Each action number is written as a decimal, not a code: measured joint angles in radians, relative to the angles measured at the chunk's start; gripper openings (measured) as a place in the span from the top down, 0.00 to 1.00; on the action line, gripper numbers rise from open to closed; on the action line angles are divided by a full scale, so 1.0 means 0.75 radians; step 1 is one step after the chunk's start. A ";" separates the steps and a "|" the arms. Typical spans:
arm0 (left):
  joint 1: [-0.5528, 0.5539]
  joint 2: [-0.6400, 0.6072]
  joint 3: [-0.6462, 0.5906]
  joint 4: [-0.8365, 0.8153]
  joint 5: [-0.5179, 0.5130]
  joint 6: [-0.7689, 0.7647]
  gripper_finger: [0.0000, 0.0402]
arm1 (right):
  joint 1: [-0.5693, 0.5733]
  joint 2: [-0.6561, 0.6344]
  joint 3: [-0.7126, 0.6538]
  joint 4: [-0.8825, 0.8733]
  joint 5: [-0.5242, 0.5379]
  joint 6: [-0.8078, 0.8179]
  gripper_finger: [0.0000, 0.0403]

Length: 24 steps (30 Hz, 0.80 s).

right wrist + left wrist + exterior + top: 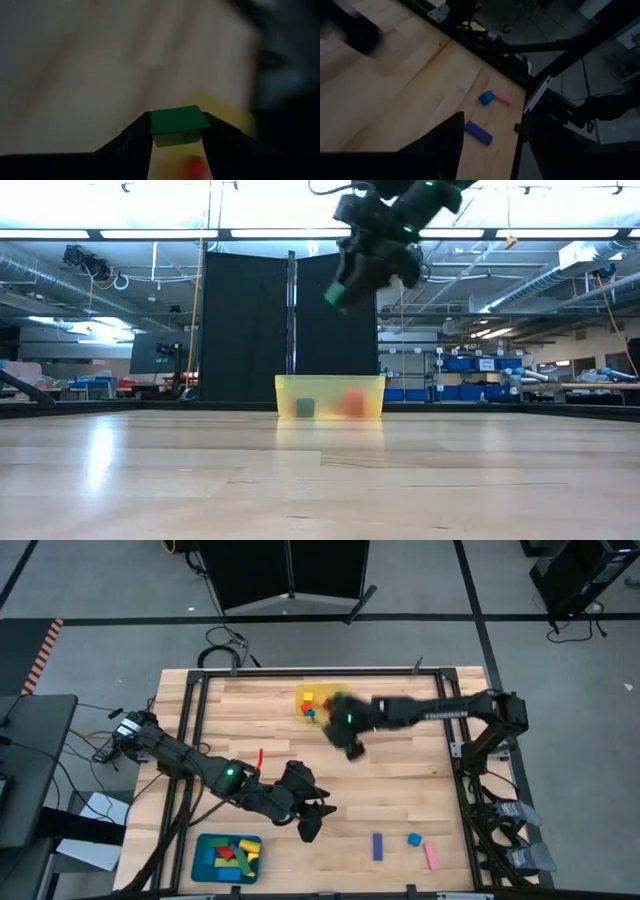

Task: Sort blocks by size
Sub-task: Put the green triangular block into the yellow bin, then put the violet rectangular block into the blue bin

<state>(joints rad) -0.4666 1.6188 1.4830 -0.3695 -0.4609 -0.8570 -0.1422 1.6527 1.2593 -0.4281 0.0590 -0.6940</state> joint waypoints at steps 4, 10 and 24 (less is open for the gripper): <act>-0.007 -0.002 0.000 0.026 -0.021 0.019 0.46 | -0.156 -0.002 0.123 0.114 0.110 0.066 0.61; -0.016 -0.003 0.000 0.028 -0.024 0.020 0.46 | -0.329 -0.002 0.225 0.084 0.094 0.222 0.58; -0.017 -0.003 0.000 0.027 -0.026 0.024 0.46 | -0.321 -0.039 0.257 -0.059 0.069 0.355 0.38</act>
<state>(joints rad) -0.4793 1.6165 1.4830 -0.3496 -0.4801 -0.8387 -0.3827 1.6233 1.4517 -0.4725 0.1110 -0.4280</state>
